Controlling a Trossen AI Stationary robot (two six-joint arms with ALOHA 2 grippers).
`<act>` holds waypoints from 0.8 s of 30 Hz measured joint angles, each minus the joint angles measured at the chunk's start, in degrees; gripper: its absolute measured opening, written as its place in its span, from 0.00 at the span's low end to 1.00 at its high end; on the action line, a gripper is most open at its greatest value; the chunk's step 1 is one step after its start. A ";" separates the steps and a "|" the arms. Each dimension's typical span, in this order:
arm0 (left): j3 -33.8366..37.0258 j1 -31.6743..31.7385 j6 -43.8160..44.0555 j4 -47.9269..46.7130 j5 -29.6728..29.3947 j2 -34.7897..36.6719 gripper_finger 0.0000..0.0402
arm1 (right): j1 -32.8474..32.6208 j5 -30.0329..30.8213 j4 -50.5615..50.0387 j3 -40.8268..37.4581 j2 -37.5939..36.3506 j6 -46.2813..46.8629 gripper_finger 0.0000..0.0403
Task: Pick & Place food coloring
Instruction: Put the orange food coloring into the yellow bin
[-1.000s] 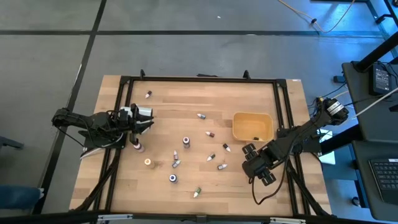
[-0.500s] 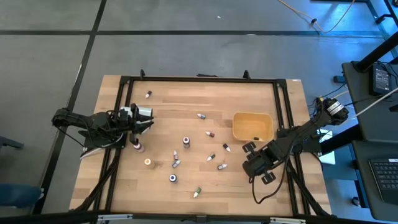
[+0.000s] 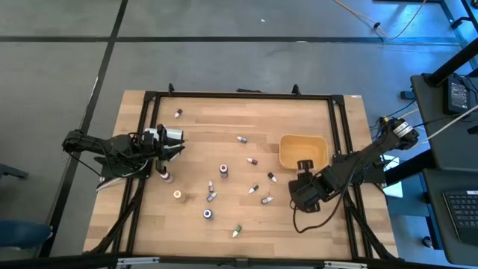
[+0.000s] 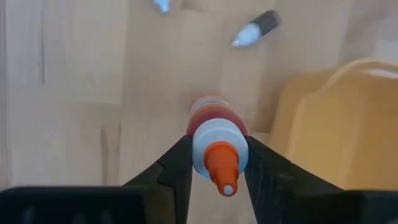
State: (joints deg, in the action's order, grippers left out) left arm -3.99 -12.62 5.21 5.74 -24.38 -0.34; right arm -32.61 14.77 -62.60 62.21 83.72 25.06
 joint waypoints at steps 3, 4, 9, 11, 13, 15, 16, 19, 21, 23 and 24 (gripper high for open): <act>-0.02 0.00 0.00 0.00 0.00 -0.02 0.26 | 1.10 0.17 -1.79 3.86 0.00 -0.47 0.30; 0.00 0.00 0.00 0.00 0.01 0.00 0.26 | 1.56 0.17 -2.67 5.33 0.00 -1.28 0.30; 0.00 -0.02 0.00 0.00 0.00 -0.02 0.26 | 5.67 0.22 -9.88 11.96 0.00 -5.64 0.31; -0.02 0.00 0.00 0.02 0.02 -0.02 0.25 | 8.97 0.17 -12.54 13.53 -0.02 -8.49 0.31; -0.01 -0.01 0.01 0.02 0.02 -0.02 0.25 | 13.10 -0.38 -13.58 14.34 -0.02 -11.10 0.31; -0.01 -0.01 0.00 0.02 0.02 -0.01 0.26 | 17.43 -1.66 -14.27 14.34 -0.02 -14.32 0.31; -0.01 -0.01 0.00 0.02 0.00 -0.02 0.26 | 19.45 -1.96 -14.22 14.34 -0.02 -15.73 0.31; 0.00 0.00 0.00 0.02 0.02 -0.02 0.26 | 25.51 -2.82 -13.74 14.34 -0.02 -21.01 0.31; 0.00 -0.01 0.00 0.03 0.02 -0.02 0.27 | 29.16 -2.91 -12.55 14.34 -0.02 -23.87 0.31; -0.02 -0.01 0.00 0.03 0.00 -0.02 0.26 | 32.60 -4.30 -11.64 14.34 -0.02 -25.53 0.31; -0.02 -0.02 0.00 0.04 0.00 -0.02 0.26 | 34.09 -5.73 -11.34 14.30 0.00 -25.86 0.31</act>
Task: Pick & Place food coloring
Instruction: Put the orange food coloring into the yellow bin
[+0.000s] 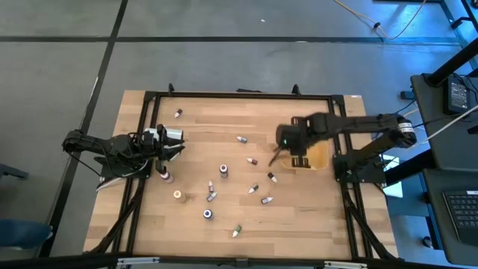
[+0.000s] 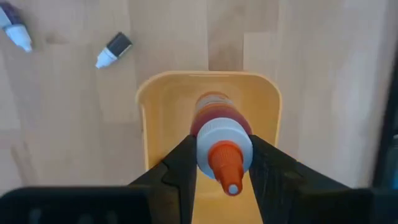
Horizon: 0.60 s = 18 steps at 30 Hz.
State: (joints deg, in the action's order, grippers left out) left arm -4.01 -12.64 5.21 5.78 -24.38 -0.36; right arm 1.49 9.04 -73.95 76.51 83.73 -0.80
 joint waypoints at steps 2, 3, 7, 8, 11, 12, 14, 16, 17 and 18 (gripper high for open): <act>0.01 0.01 0.00 -0.01 0.01 0.01 0.26 | 2.27 -1.92 2.21 -1.27 0.02 -0.85 0.31; 0.02 0.02 0.00 -0.02 0.01 0.00 0.26 | 3.06 -2.40 3.26 -2.45 0.06 -1.31 0.31; 0.00 0.02 0.00 -0.02 0.00 0.00 0.26 | 5.60 -2.78 6.67 -7.94 0.08 -4.73 0.31; 0.00 0.02 0.00 -0.02 0.00 0.00 0.26 | 6.14 -2.78 7.69 -9.16 0.13 -5.44 0.31; 0.00 0.02 0.00 -0.02 0.00 0.00 0.25 | 7.68 -2.77 10.40 -12.15 0.11 -5.56 0.31; 0.01 0.02 0.00 0.00 0.00 0.02 0.26 | 8.25 -2.75 11.56 -12.89 0.11 -5.69 0.31; 0.00 0.01 0.00 -0.01 0.01 0.00 0.26 | 9.49 -2.78 13.50 -14.38 0.08 -6.06 0.31; 0.00 0.01 0.00 0.00 0.00 0.00 0.26 | 10.77 -2.71 15.52 -15.66 0.11 -7.24 0.31; 0.02 0.01 0.00 0.00 0.00 0.00 0.26 | 11.32 -2.68 16.03 -15.96 0.11 -7.73 0.31; 0.01 0.01 0.00 -0.01 0.00 0.00 0.26 | 11.94 -2.65 16.52 -16.18 0.08 -8.35 0.31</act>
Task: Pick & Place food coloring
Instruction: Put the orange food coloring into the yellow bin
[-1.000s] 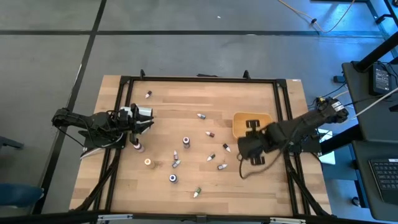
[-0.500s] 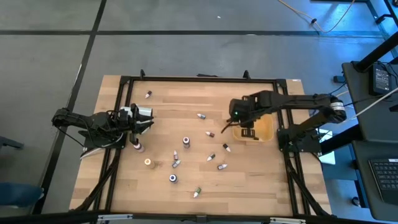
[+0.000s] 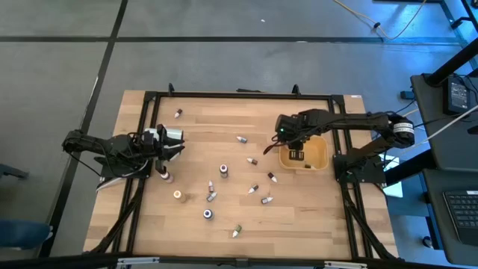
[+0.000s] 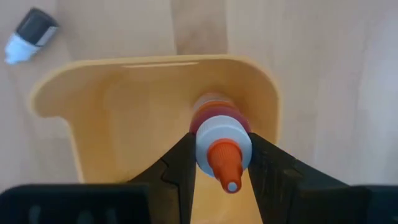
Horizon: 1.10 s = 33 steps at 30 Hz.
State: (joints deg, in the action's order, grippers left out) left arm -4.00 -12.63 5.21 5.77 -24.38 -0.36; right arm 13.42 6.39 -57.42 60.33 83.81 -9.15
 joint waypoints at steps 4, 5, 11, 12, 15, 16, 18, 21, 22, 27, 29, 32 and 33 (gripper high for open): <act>-0.01 0.01 0.00 -0.01 0.00 0.00 0.26 | 1.90 -0.27 2.95 -0.74 0.00 -0.20 0.31; -0.01 -0.01 0.00 0.01 0.00 0.00 0.26 | 2.30 -0.50 3.13 -0.74 0.00 -0.20 0.31; 0.01 0.01 0.00 0.00 0.00 0.00 0.26 | 3.04 -0.90 3.70 -0.74 0.13 -0.20 0.34; 0.01 0.01 0.00 -0.01 0.00 0.00 0.26 | 3.02 -0.90 3.73 -0.74 0.13 -0.21 0.34; 0.00 0.01 -0.02 0.00 0.00 0.00 0.25 | 2.98 -0.94 3.82 -0.74 0.13 -0.20 0.35; -0.01 0.01 -0.02 -0.01 0.00 0.02 0.25 | 2.98 -0.96 3.84 -0.74 0.13 -0.20 0.35; -0.01 0.01 -0.01 0.01 0.00 0.01 0.26 | 2.98 -0.96 3.82 -0.74 0.13 -0.10 0.35; 0.00 0.01 -0.01 0.01 0.00 0.00 0.26 | 2.98 -0.96 3.82 -0.74 0.13 -0.06 0.36; 0.01 0.01 -0.02 -0.01 0.00 0.00 0.26 | 2.98 -0.96 3.82 -0.74 0.13 -0.03 0.36; -0.01 0.00 -0.02 -0.01 0.00 0.01 0.26 | 2.98 -1.07 3.79 -0.74 0.13 0.00 0.36; -0.01 0.01 -0.02 0.01 0.00 0.00 0.26 | 2.98 -1.07 3.78 -0.74 0.13 0.01 0.36; -0.01 -0.01 -0.02 0.01 0.00 0.02 0.27 | 2.98 -1.09 3.77 -0.74 0.13 0.05 0.36; -0.01 -0.01 -0.02 0.00 0.00 0.00 0.27 | 2.98 -1.09 3.74 -0.74 0.13 0.05 0.36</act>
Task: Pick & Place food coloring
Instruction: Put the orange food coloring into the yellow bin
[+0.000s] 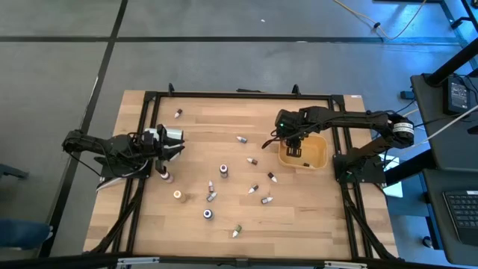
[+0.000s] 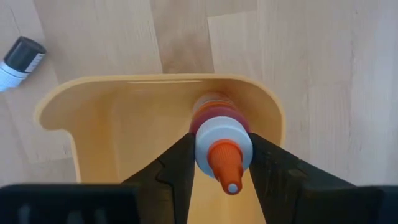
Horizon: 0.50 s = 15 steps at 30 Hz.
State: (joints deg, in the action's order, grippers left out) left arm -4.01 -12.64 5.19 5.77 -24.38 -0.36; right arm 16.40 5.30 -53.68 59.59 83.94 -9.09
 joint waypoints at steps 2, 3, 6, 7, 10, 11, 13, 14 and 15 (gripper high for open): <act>0.00 0.01 0.00 0.01 0.00 0.01 0.26 | 0.00 0.00 -0.01 0.00 0.00 -0.01 0.36; 0.01 0.01 0.00 0.00 0.00 0.01 0.26 | 0.00 0.00 -0.01 0.00 0.00 0.01 0.36; 0.02 0.00 0.00 0.01 0.00 0.02 0.26 | 0.00 0.02 -0.01 0.00 0.00 0.01 0.36; 0.00 0.00 0.00 0.01 0.00 0.00 0.26 | 0.00 0.01 -0.01 0.00 0.00 0.01 0.36; 0.00 0.00 0.00 0.00 0.00 0.00 0.26 | 0.00 0.01 -0.15 0.00 0.00 0.00 0.36; 0.01 0.00 0.00 0.01 0.00 0.00 0.26 | 0.00 0.00 -0.19 0.00 0.00 0.01 0.36; 0.01 0.01 0.00 0.01 -0.01 0.00 0.26 | 0.00 0.01 -0.19 0.00 0.00 0.01 0.36; 0.01 0.00 0.00 0.00 0.00 0.00 0.27 | 0.00 0.02 -0.19 0.00 0.00 0.01 0.36; 0.02 0.00 0.00 0.01 0.00 0.00 0.27 | 0.00 0.01 -0.21 0.00 0.00 0.01 0.36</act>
State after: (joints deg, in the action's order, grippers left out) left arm -3.99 -12.64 5.19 5.78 -24.38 -0.36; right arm 16.40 5.31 -53.89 59.59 83.94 -9.08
